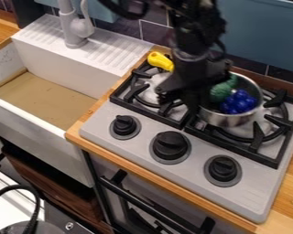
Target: Move the silver pot between the burners
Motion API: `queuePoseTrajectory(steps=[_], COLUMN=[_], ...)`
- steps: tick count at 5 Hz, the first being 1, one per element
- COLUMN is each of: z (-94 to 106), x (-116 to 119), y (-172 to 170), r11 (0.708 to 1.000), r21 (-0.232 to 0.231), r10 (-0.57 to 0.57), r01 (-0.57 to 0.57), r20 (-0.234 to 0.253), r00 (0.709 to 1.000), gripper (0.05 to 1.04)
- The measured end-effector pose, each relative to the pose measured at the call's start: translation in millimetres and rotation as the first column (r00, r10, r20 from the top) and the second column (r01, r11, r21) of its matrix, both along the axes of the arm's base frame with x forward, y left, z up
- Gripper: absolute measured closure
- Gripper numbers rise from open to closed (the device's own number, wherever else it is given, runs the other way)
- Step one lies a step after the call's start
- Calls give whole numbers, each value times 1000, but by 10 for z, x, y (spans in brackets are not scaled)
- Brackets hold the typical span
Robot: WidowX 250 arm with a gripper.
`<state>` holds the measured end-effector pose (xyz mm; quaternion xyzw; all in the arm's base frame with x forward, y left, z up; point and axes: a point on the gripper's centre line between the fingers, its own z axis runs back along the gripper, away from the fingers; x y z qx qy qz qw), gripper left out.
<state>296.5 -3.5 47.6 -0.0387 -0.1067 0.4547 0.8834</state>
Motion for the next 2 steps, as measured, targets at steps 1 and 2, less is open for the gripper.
queuePoseTrajectory(steps=[1, 2], z=[30, 56], x=[-51, -119], y=[170, 305], r11=[1000, 1000], r21=[-6, -19], r10=[15, 26], r01=[-15, -25], r20=[24, 44], r00=[1000, 999], gripper=[1024, 1024])
